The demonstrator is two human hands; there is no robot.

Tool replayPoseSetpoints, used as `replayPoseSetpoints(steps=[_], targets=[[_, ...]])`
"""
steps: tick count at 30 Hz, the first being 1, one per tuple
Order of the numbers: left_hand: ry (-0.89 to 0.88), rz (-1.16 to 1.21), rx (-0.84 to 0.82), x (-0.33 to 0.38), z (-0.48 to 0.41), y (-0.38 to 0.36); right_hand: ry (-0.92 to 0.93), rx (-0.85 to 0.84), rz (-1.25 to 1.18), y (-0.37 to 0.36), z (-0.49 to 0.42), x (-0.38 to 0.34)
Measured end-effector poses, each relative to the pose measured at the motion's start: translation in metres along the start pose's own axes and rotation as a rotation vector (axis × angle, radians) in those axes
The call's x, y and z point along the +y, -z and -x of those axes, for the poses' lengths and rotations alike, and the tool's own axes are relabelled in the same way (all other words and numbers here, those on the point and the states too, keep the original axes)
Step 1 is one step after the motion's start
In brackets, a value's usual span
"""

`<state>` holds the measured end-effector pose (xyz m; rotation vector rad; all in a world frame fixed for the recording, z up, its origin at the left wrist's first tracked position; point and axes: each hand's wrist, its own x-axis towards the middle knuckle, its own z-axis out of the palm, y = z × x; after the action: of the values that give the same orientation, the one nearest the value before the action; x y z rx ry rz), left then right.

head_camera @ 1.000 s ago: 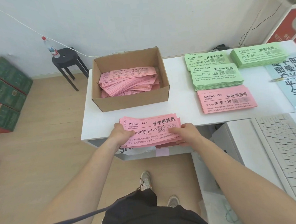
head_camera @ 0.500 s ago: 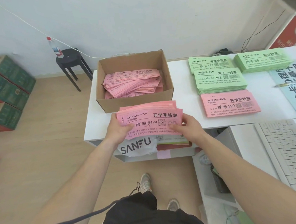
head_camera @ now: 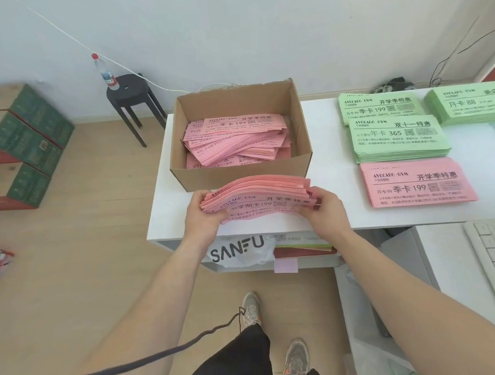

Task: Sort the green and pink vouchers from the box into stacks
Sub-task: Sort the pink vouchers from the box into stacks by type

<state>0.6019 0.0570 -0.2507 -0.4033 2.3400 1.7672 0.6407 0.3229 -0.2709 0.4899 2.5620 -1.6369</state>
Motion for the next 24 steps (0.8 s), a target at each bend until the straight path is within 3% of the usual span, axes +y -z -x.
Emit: replayPoseSetpoints(steps=[6,24], targets=[[0.038,0.059,-0.087,-0.010,-0.002,0.007,0.015,-0.058,-0.100,0.004,-0.006,-0.008],[0.005,0.020,-0.017,-0.009,0.001,0.000,0.064,-0.031,-0.292,-0.010,0.001,-0.004]])
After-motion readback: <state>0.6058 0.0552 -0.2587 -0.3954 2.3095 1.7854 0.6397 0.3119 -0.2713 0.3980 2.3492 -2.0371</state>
